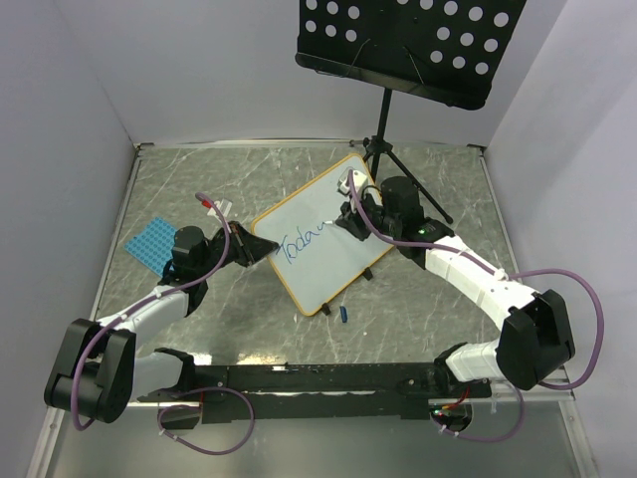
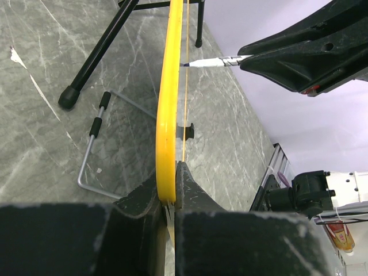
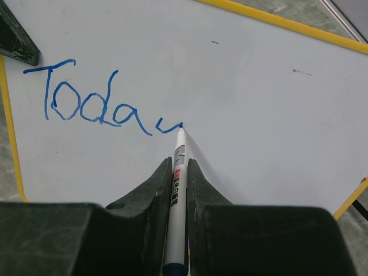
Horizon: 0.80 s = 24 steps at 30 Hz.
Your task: Write a sentence on the whiteboard
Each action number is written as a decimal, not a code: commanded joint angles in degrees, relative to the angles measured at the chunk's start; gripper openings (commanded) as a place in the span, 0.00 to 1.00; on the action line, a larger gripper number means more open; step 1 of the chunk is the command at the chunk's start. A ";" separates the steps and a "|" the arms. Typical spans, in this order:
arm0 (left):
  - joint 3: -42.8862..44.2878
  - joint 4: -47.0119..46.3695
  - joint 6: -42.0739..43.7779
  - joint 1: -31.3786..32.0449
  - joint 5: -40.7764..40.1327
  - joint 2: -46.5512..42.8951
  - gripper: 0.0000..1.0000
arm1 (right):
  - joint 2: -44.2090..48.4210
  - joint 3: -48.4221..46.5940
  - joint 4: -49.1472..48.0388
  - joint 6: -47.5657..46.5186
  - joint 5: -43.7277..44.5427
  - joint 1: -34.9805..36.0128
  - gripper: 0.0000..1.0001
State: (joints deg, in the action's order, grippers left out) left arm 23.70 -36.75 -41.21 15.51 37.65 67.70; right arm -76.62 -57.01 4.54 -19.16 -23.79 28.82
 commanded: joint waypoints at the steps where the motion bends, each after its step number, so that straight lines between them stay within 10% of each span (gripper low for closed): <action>1: -0.50 3.00 5.00 1.19 5.07 -0.46 0.01 | 0.86 -1.08 3.72 -1.50 -0.38 -0.34 0.00; 24: -0.59 2.91 4.91 1.19 5.07 -0.64 0.01 | 2.88 2.00 6.80 -2.29 -1.26 5.11 0.00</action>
State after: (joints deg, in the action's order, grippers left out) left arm 23.70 -36.71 -41.21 15.51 37.67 67.68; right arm -74.74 -54.04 11.75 -21.74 -24.99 32.58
